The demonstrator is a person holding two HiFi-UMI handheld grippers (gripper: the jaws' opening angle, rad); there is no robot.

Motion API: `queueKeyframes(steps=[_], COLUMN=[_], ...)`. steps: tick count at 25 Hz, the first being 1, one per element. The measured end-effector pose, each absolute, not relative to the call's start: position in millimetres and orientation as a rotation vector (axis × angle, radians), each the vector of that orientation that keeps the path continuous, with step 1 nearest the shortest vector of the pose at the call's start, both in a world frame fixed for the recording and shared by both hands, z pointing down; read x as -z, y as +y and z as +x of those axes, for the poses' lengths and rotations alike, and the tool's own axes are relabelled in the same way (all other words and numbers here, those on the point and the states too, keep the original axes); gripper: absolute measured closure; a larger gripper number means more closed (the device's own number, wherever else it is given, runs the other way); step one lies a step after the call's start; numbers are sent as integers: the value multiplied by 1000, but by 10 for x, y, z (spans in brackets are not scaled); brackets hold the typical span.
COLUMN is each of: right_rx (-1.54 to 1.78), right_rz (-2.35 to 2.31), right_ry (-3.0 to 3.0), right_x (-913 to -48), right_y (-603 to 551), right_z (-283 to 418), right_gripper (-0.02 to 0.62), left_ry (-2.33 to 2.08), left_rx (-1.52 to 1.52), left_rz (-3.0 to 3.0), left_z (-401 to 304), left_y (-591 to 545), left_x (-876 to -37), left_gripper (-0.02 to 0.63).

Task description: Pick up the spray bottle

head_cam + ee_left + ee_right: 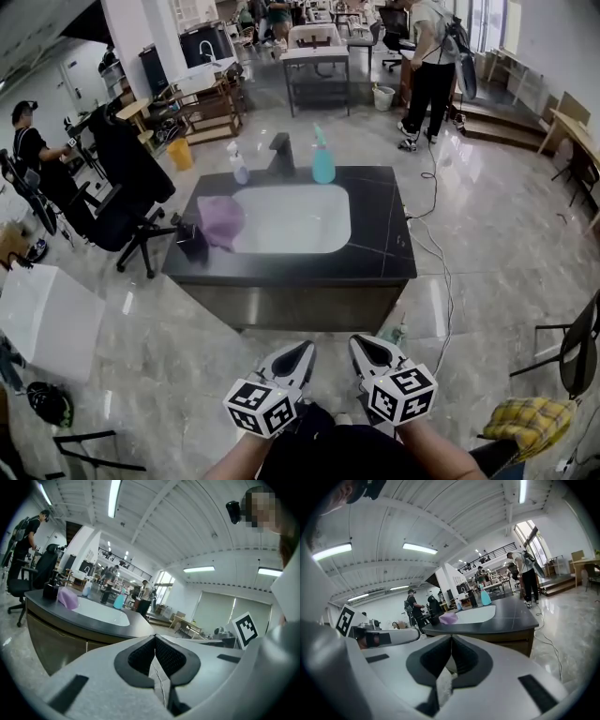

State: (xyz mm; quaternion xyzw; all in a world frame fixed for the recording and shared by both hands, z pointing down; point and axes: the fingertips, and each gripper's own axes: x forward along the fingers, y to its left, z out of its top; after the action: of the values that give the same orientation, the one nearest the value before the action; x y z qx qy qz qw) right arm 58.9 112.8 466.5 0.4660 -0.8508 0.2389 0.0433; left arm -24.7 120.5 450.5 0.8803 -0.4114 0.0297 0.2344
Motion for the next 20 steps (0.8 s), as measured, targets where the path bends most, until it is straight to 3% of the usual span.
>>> queueKeyframes(steps=[20], right_rx=[-737], right_rz=[1452], right_ry=[-2564], right_x=[-4663], right_y=[76], right_z=[348], right_gripper=[589], left_ry=[-1048], left_rx=[-89], left_rz=[2436], left_z=[-404], left_y=[53], left_x=[-4508], left_gripper=[600])
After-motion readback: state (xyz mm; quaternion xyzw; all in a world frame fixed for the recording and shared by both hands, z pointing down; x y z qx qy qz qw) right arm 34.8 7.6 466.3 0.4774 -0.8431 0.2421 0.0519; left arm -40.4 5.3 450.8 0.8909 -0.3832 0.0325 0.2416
